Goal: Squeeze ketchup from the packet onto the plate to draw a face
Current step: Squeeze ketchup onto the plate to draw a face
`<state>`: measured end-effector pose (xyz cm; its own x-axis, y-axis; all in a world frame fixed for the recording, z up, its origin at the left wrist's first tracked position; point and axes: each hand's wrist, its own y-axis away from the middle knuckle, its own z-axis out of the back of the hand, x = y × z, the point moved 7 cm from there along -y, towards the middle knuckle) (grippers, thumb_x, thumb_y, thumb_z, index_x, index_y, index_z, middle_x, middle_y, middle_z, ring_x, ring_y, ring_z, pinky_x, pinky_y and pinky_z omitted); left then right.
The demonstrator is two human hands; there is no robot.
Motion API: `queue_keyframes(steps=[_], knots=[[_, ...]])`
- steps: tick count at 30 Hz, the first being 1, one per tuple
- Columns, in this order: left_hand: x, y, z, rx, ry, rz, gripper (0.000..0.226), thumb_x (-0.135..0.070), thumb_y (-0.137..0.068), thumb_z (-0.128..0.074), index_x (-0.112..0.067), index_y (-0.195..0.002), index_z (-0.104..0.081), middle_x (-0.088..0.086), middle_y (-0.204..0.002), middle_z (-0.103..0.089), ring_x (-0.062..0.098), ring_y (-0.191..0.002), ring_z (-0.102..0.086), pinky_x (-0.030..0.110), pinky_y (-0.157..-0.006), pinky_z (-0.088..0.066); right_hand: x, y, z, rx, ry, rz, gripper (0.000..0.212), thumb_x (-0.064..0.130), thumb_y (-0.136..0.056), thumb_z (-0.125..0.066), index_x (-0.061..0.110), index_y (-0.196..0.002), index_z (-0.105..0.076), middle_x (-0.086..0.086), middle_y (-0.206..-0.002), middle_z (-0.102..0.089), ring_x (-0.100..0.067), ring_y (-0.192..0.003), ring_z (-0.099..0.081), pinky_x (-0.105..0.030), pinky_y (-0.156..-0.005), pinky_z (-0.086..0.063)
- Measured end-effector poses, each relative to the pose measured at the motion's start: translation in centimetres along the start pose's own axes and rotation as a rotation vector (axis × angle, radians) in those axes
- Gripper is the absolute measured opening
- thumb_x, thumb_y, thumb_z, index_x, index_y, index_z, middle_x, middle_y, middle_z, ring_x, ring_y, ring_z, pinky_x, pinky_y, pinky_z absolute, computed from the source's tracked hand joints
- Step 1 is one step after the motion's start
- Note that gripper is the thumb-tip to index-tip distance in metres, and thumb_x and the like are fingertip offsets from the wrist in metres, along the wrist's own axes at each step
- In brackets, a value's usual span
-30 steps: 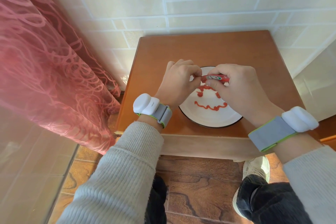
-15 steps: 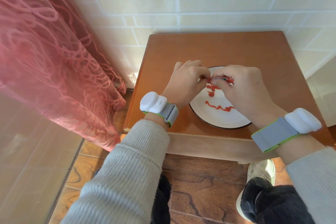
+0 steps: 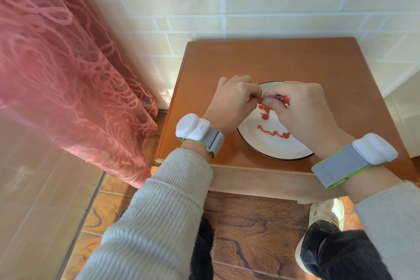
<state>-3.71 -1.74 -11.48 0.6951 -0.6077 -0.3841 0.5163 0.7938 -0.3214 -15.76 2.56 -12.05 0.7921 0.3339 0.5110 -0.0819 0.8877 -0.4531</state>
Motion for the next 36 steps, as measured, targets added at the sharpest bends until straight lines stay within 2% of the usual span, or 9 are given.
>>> queue_keyframes(steps=[11,30,36], knots=[[0.2,0.1,-0.1,0.024,0.000,0.021,0.011,-0.006,-0.080,-0.059,-0.012,-0.077,-0.067,0.007,-0.078,-0.060,0.027,-0.077,-0.052,0.039,-0.072,-0.031,0.4,0.0,-0.1,-0.008,-0.020,-0.001,0.007,0.009,-0.089,-0.075,0.012,-0.092,-0.081,-0.003,-0.081,-0.076,-0.017,-0.072,-0.066,-0.027,-0.070,-0.051],[0.8,0.3,-0.1,0.062,-0.006,0.056,0.011,-0.009,-0.082,-0.058,-0.014,-0.078,-0.068,0.005,-0.081,-0.060,0.025,-0.080,-0.051,0.038,-0.075,-0.029,0.9,-0.2,-0.6,-0.011,-0.034,0.022,0.008,0.007,-0.088,-0.075,0.012,-0.089,-0.081,-0.001,-0.076,-0.076,-0.020,-0.064,-0.064,-0.027,-0.065,-0.047],[0.9,0.4,0.3,0.061,-0.012,0.056,0.011,-0.011,-0.081,-0.059,-0.014,-0.078,-0.069,0.003,-0.080,-0.060,0.025,-0.080,-0.052,0.036,-0.074,-0.027,0.9,-0.3,-1.0,-0.003,-0.041,0.020,0.008,0.007,-0.088,-0.075,0.012,-0.088,-0.081,-0.001,-0.075,-0.075,-0.021,-0.066,-0.065,-0.034,-0.065,-0.051]])
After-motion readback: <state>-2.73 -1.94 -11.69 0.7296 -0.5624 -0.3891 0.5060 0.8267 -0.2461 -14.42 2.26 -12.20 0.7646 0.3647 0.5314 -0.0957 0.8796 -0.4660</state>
